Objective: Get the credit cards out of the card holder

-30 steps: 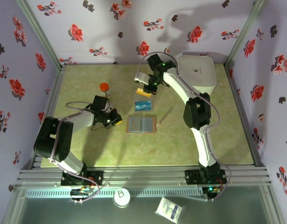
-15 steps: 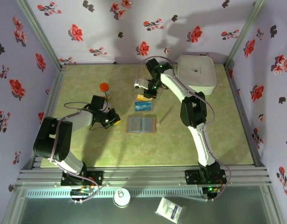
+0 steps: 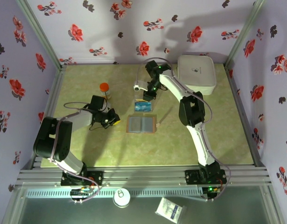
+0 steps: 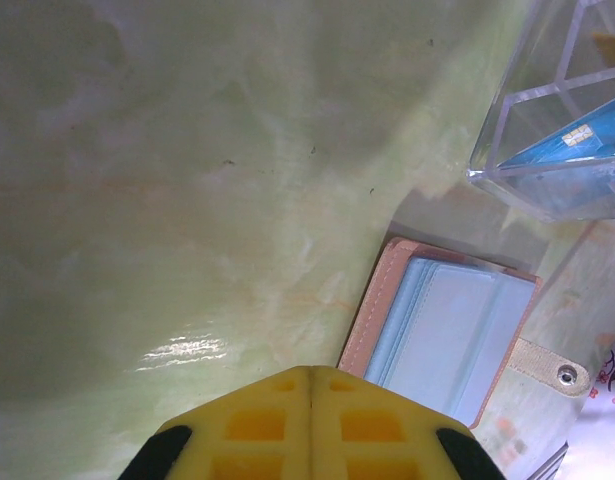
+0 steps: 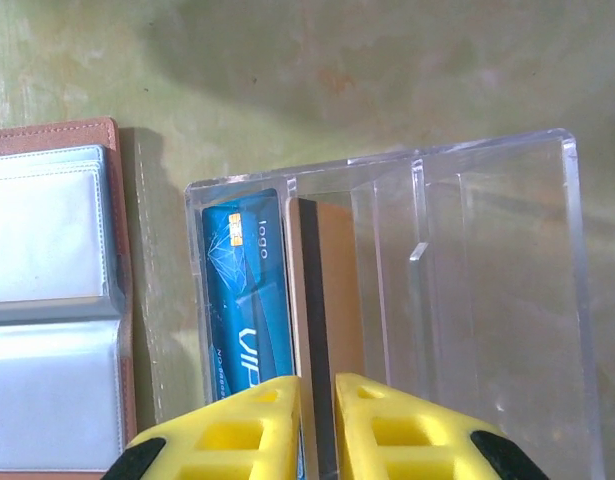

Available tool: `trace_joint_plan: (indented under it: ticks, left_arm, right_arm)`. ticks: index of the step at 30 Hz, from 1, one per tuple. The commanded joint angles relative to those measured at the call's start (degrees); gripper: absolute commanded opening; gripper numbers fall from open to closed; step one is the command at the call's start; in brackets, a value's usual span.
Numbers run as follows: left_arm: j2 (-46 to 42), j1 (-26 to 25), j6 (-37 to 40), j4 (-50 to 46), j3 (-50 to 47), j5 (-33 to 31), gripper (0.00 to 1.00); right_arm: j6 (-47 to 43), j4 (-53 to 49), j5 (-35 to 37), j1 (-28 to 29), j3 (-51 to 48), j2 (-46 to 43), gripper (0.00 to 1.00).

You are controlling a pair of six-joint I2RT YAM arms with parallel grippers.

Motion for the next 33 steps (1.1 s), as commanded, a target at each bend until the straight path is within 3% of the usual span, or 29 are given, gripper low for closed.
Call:
trace_joint_plan:
  ticks: [1, 9, 17, 27, 33]
  left_arm:
    - [-0.93, 0.53, 1.49, -1.11, -0.13, 0.54, 0.0]
    - [-1.0, 0.5, 1.55, -0.86, -0.59, 0.69, 0.0]
    - [-1.17, 0.51, 1.4, -0.76, -0.72, 0.84, 0.0]
    - [-1.36, 0.53, 1.2, -0.5, -1.03, 0.92, 0.0]
    - [-1.37, 0.53, 1.24, -0.41, -0.95, 1.06, 0.0]
  right_arm:
    - [1.37, 0.87, 0.23, -0.47, 2.05, -1.06, 0.19]
    - [5.3, 9.27, 4.85, -0.56, -0.73, -3.75, 0.18]
    - [6.04, 10.36, 5.48, -0.56, -1.25, -3.65, 0.18]
    - [5.21, 10.08, 6.85, 0.01, -2.54, -2.19, 0.05]
    - [4.4, 8.15, 5.91, 0.41, -2.91, -2.34, 0.04]
